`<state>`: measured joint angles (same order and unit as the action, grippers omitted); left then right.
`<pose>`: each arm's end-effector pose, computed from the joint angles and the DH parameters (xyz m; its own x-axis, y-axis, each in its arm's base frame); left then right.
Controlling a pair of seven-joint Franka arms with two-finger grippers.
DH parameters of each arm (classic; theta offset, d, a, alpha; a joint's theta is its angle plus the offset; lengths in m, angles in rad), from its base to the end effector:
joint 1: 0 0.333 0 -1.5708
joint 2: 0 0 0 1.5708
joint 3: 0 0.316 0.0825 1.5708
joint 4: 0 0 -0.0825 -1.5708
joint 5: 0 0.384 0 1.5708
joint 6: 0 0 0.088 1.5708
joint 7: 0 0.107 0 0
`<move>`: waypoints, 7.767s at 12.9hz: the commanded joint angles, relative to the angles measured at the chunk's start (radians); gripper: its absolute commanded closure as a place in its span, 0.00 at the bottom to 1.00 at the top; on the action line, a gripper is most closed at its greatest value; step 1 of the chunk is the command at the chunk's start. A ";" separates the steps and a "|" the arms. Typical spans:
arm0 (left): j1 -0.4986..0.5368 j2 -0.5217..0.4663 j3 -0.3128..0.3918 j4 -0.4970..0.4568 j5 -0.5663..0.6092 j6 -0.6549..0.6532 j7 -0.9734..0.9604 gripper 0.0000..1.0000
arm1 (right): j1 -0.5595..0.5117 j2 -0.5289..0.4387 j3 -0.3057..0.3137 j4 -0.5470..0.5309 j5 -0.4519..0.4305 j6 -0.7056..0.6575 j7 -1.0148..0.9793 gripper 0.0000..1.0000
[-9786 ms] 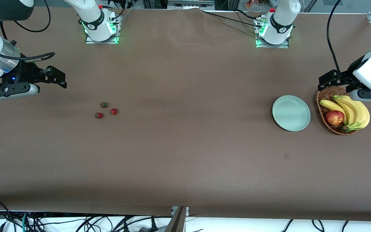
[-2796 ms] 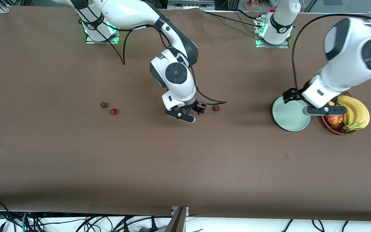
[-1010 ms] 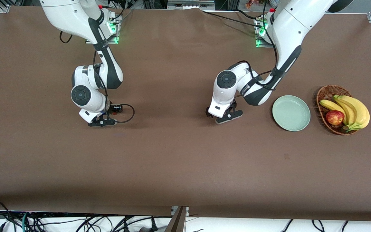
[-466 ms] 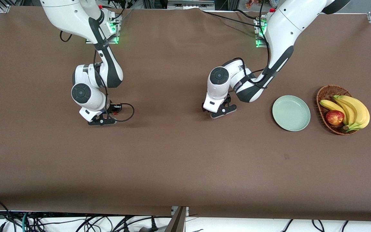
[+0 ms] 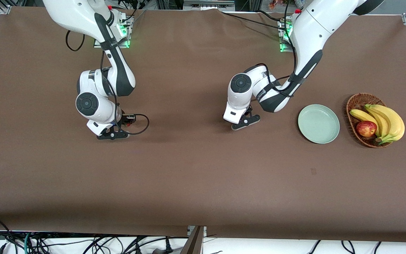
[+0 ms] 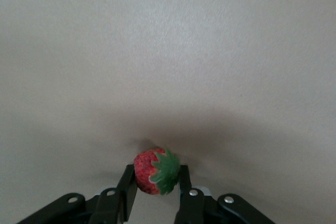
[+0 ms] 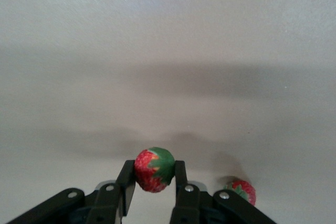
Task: Collect all strawberries into plate
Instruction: 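Drop the left gripper's strawberry on the plate while the right gripper releases another, then grasp the mid-table strawberry with the left gripper while the right grasps the last, then drop the left gripper's strawberry on the plate while the right gripper releases another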
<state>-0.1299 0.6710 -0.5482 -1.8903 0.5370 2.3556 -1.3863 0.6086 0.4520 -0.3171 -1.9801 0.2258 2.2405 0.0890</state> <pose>0.4961 -0.3743 0.1841 0.9237 0.3831 0.0048 0.3826 -0.9216 -0.0651 0.5654 0.1810 0.2341 0.9847 0.0651 -0.1616 0.0659 -0.9978 -0.0007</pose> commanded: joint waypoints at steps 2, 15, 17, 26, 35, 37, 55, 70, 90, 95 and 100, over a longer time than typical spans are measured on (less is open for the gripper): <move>0.053 -0.106 0.004 0.020 -0.136 -0.068 0.206 0.84 | 0.030 -0.012 0.055 0.110 0.013 -0.123 0.188 0.79; 0.064 -0.403 0.721 -0.143 -0.598 -0.236 1.662 0.84 | 0.259 0.436 0.313 0.712 0.009 0.144 1.151 0.75; 0.065 -0.389 0.754 -0.252 -0.603 -0.066 1.714 0.84 | 0.302 0.482 0.313 0.728 0.007 0.249 1.245 0.71; 0.053 -0.335 0.749 -0.279 -0.603 0.030 1.707 0.00 | 0.295 0.449 0.296 0.735 -0.005 0.165 1.259 0.40; 0.046 -0.421 0.521 -0.145 -0.603 -0.168 1.361 0.00 | 0.174 0.179 0.150 0.569 -0.005 -0.344 0.644 0.38; 0.043 -0.406 0.415 -0.104 -0.600 -0.164 1.206 0.00 | 0.174 0.091 0.078 0.419 -0.002 -0.343 0.467 0.38; -0.050 -0.057 0.037 -0.062 -0.169 0.048 0.334 0.00 | 0.117 -0.084 -0.211 -0.296 0.013 0.218 -0.299 0.38; 0.032 -0.229 0.121 -0.010 -0.407 -0.128 0.630 0.84 | 0.117 -0.061 -0.197 -0.310 0.093 0.246 -0.311 0.73; 0.046 -0.274 0.671 -0.245 -0.591 0.004 1.586 0.00 | 0.468 0.433 0.101 0.604 0.245 0.310 1.099 0.60; 0.035 -0.413 0.665 -0.233 -0.601 -0.088 1.555 0.00 | 0.473 0.423 0.090 0.606 0.244 0.341 1.131 0.22; 0.032 -0.449 0.575 -0.233 -0.632 -0.088 1.367 0.00 | 0.418 0.320 -0.031 0.658 0.222 -0.086 0.915 0.13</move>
<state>-0.0924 0.2299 0.0608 -2.1115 -0.0706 2.2675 0.0493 1.0513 0.8292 -0.3191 -1.3242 0.4605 2.2837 1.0897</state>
